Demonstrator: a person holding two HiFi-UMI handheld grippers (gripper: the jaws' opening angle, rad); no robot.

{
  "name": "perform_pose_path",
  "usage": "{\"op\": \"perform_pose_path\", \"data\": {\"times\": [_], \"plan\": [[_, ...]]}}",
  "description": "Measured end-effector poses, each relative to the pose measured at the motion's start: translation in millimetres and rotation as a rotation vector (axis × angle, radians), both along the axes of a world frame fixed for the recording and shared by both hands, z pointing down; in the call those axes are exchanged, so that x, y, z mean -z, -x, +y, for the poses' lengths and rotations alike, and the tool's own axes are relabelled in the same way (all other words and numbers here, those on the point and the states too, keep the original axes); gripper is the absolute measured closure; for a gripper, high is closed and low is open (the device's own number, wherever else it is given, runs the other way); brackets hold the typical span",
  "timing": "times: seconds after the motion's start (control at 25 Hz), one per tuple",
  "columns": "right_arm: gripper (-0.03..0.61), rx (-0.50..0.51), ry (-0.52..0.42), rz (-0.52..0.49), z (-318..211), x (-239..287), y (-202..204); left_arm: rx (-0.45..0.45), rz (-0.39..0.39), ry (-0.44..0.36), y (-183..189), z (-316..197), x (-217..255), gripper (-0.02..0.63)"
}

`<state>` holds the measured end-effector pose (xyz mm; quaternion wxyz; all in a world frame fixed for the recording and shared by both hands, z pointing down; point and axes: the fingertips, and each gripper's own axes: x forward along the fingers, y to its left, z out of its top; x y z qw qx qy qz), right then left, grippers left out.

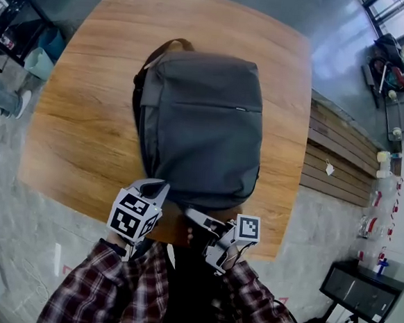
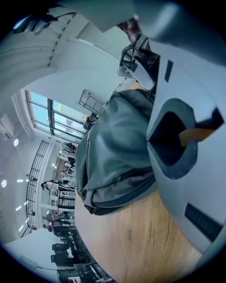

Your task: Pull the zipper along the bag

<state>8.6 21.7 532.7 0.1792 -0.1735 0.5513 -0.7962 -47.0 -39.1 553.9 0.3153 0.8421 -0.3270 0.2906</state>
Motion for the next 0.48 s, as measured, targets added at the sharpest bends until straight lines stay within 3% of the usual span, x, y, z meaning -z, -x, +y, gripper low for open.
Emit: {"op": "perform_pose_path", "data": {"times": [0.48], "plan": [[0.569, -0.015, -0.065, 0.139, -13, 9, -104, 0.005, 0.061, 0.088, 2, -1, -5, 0.606]]}}
